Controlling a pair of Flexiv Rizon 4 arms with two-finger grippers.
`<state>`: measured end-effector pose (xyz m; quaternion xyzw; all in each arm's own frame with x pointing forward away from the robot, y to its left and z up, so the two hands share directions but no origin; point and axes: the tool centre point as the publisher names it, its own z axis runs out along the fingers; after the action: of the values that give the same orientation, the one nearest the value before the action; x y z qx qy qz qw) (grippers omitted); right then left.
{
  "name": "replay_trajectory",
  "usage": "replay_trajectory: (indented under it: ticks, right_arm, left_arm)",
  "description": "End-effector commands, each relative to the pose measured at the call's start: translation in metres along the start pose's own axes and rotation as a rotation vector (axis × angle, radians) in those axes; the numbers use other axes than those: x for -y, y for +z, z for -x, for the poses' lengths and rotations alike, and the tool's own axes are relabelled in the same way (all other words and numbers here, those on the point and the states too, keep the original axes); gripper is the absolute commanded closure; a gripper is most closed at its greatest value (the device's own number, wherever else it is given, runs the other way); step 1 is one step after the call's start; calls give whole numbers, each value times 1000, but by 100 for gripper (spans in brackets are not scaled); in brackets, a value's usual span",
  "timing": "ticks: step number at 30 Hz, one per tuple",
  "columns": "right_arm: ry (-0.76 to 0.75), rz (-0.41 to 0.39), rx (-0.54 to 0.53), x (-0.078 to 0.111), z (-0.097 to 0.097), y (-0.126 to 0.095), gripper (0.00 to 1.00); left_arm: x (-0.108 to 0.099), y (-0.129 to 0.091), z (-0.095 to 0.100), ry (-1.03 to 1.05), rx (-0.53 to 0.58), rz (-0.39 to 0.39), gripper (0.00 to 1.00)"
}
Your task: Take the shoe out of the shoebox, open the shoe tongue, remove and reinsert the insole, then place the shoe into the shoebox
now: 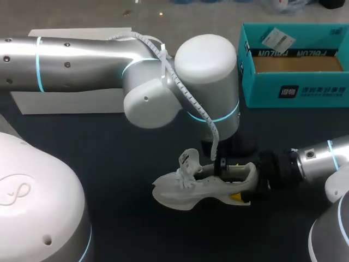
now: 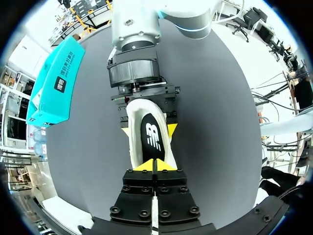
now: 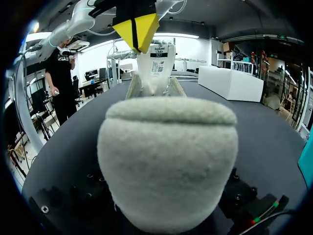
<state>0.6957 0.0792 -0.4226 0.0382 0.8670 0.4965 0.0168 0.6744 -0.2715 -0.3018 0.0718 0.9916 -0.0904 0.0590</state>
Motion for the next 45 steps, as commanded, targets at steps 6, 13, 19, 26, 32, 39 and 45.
replay_trajectory:
  ticks: [6,13,19,26,32,39,45]
  right_arm:
    - [1,-2,3,7,2,7,100]
    - [1,-2,3,7,2,7,100]
    - [1,-2,3,7,2,7,100]
    - [1,-2,3,7,2,7,100]
    - [1,-2,3,7,2,7,100]
    - [1,-2,3,7,2,7,100]
    - [1,-2,3,7,2,7,100]
  left_arm:
    - [26,55,7,12,-45,7,100]
    - [28,78,6,15,-73,24,100]
    - [13,85,3,-28,-117,48,100]
    - [-5,82,-6,-59,-165,47,100]
    - [-10,83,-15,-27,-225,31,100]
    - [-8,100,-20,-15,-306,29,95]
    - [-6,102,-22,-7,-316,30,86]
